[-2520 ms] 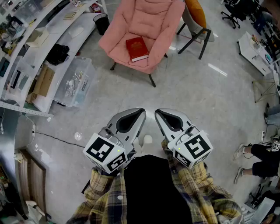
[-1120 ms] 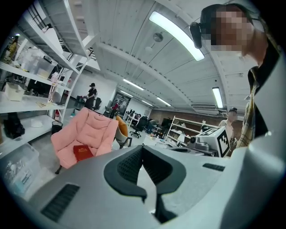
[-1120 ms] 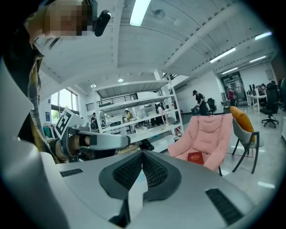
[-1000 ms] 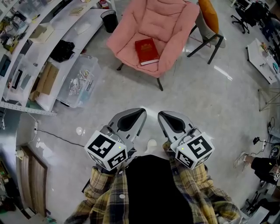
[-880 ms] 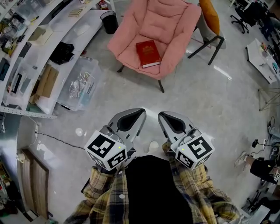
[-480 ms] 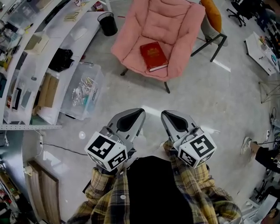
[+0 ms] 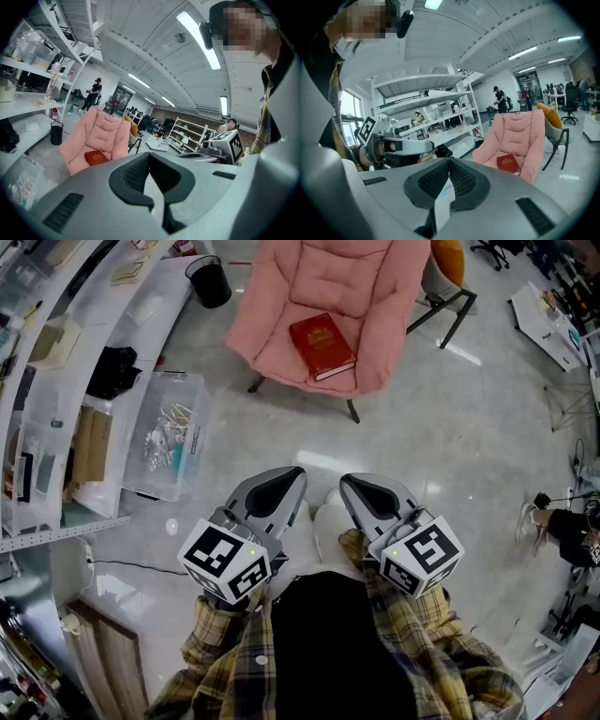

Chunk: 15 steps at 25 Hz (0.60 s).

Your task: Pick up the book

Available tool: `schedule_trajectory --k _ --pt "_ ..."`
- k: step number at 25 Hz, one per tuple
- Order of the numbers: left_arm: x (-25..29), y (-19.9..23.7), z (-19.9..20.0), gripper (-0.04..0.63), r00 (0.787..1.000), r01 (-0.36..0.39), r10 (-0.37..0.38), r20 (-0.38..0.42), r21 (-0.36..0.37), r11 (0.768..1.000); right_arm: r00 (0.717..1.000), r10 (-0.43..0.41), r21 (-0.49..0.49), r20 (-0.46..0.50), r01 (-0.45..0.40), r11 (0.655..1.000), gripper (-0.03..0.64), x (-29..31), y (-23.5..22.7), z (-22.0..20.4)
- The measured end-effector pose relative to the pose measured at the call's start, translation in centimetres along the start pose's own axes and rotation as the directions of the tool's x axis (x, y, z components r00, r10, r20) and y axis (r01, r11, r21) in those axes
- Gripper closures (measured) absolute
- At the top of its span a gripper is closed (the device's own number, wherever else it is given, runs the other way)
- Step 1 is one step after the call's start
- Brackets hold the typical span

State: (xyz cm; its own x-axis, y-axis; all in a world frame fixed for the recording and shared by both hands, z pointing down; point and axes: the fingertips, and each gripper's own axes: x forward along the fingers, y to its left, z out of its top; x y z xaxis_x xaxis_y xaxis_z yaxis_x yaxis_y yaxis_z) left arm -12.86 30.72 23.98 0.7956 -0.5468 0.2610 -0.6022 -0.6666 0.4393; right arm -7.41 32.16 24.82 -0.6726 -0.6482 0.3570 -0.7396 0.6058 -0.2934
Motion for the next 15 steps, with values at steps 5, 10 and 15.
schedule_trajectory --k 5,10,15 --pt "1.3 1.6 0.1 0.591 1.000 0.013 -0.014 -0.023 -0.018 1.000 1.000 -0.015 0.028 -0.018 0.016 0.999 0.598 1.1 -1.2 -0.1" --pt "3.4 3.6 0.9 0.591 1.000 0.002 -0.003 -0.030 -0.033 0.999 1.000 -0.010 0.042 -0.025 0.011 0.999 0.598 2.9 -3.6 1.0" --pt "6.8 5.7 2.9 0.591 1.000 -0.009 0.008 -0.030 -0.031 0.999 1.000 0.000 0.037 -0.015 0.001 0.999 0.598 5.0 -7.3 3.2"
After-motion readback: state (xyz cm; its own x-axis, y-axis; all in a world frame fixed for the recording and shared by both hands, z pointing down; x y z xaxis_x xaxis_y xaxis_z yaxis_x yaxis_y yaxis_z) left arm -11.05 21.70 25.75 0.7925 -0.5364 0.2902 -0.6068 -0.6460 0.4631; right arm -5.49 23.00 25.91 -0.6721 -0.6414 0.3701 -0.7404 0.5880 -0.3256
